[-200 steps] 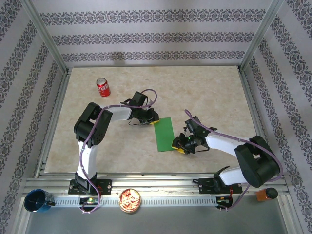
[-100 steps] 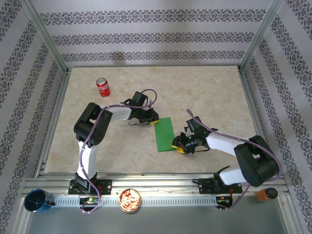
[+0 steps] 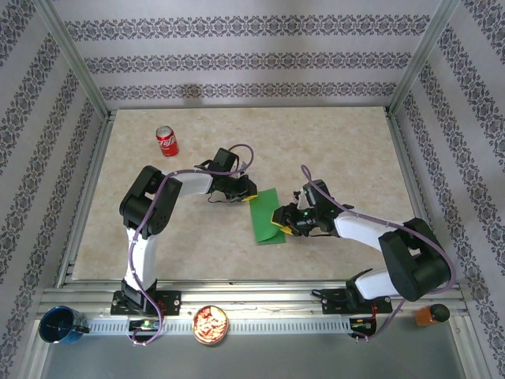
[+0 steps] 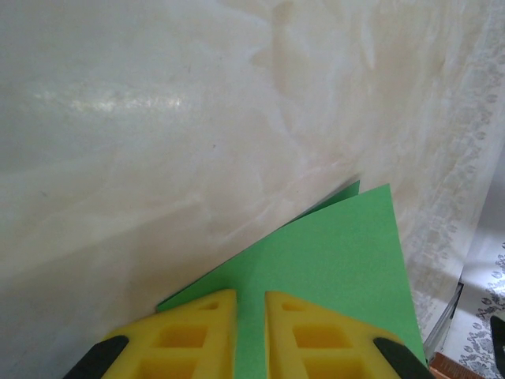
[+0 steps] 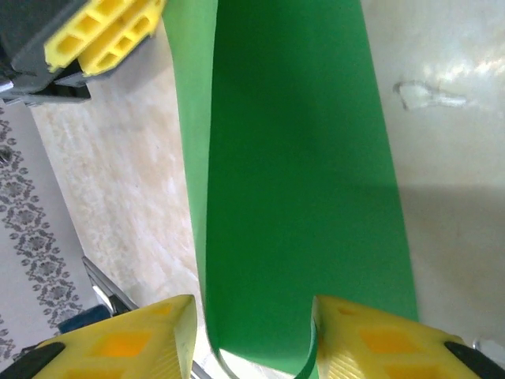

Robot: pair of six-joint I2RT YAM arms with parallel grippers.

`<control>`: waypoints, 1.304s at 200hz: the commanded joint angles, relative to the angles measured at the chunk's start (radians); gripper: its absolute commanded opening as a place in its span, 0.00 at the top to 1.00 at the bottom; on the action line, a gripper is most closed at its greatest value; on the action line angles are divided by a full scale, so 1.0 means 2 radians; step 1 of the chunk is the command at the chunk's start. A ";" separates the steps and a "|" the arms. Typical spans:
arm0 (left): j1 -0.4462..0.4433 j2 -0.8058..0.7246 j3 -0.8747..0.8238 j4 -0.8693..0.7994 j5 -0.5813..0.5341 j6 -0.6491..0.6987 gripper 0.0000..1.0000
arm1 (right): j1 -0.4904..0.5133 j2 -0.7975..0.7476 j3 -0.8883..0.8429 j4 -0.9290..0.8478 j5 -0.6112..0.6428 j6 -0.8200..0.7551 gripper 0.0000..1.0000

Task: Fold a paper plane with a square sheet of paper (pick it up from the middle)
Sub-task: Fold the triangle a second time at the center of the table.

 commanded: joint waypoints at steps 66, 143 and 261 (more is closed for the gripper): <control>0.004 0.025 0.002 -0.039 0.001 0.018 0.82 | -0.035 0.086 0.065 0.011 -0.090 -0.085 0.54; 0.001 0.031 0.069 -0.088 0.000 0.057 0.81 | -0.051 0.156 0.097 0.007 -0.095 -0.085 0.72; -0.062 -0.234 -0.095 0.023 -0.138 0.184 0.46 | -0.044 0.150 0.067 0.128 -0.093 0.031 0.92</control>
